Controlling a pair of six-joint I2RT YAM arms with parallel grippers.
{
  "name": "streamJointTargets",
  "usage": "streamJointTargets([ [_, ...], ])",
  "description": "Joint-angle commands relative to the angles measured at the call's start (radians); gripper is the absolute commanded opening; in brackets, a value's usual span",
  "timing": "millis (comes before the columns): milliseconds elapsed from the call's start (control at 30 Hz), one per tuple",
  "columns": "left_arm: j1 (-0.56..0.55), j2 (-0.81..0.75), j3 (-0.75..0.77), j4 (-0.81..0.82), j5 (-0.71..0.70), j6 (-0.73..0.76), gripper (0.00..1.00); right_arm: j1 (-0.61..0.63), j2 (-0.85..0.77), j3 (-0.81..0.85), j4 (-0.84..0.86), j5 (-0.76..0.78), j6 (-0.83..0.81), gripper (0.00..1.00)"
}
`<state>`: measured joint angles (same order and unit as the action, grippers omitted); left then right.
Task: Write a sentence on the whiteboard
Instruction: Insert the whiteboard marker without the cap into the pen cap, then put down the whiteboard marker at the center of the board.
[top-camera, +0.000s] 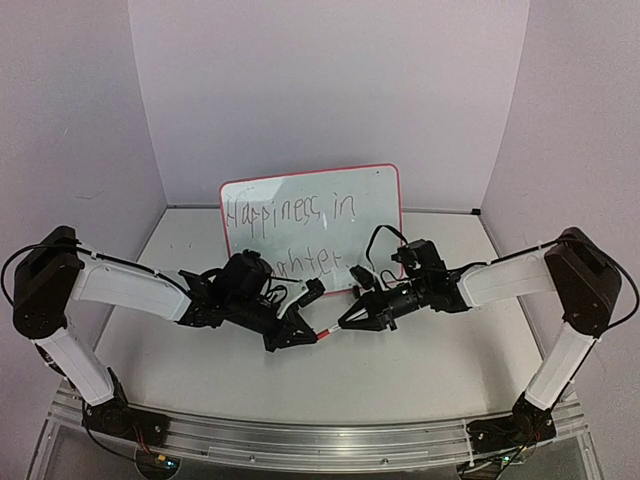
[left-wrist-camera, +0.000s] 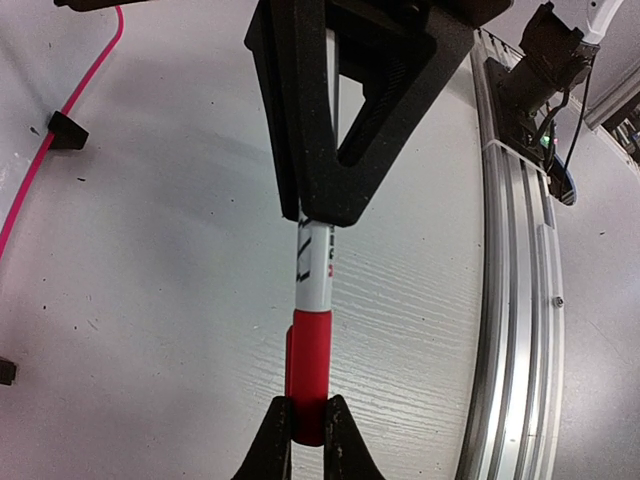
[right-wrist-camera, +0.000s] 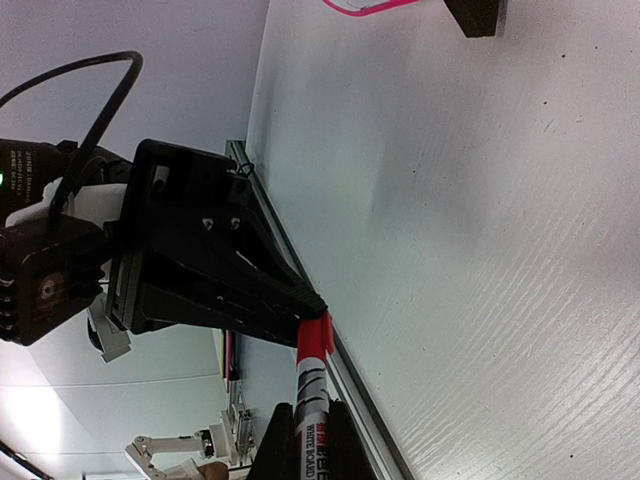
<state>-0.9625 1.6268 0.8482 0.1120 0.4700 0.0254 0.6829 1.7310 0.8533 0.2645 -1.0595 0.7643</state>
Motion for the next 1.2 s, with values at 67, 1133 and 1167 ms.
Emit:
streamJointTargets([
  [67,-0.003,0.0,0.131,0.301,0.0,-0.016,0.0,0.087,0.034,0.05,0.032,-0.054,0.003,0.0],
  [1133,0.31,-0.363,-0.123,-0.159,-0.367,-0.3,0.75,-0.104,-0.061,-0.035,-0.317,0.646,-0.134,0.64],
  [1167,0.328,-0.376,-0.132,-0.165,-0.363,-0.308,0.75,-0.116,-0.077,-0.038,-0.339,0.669,-0.148,0.69],
])
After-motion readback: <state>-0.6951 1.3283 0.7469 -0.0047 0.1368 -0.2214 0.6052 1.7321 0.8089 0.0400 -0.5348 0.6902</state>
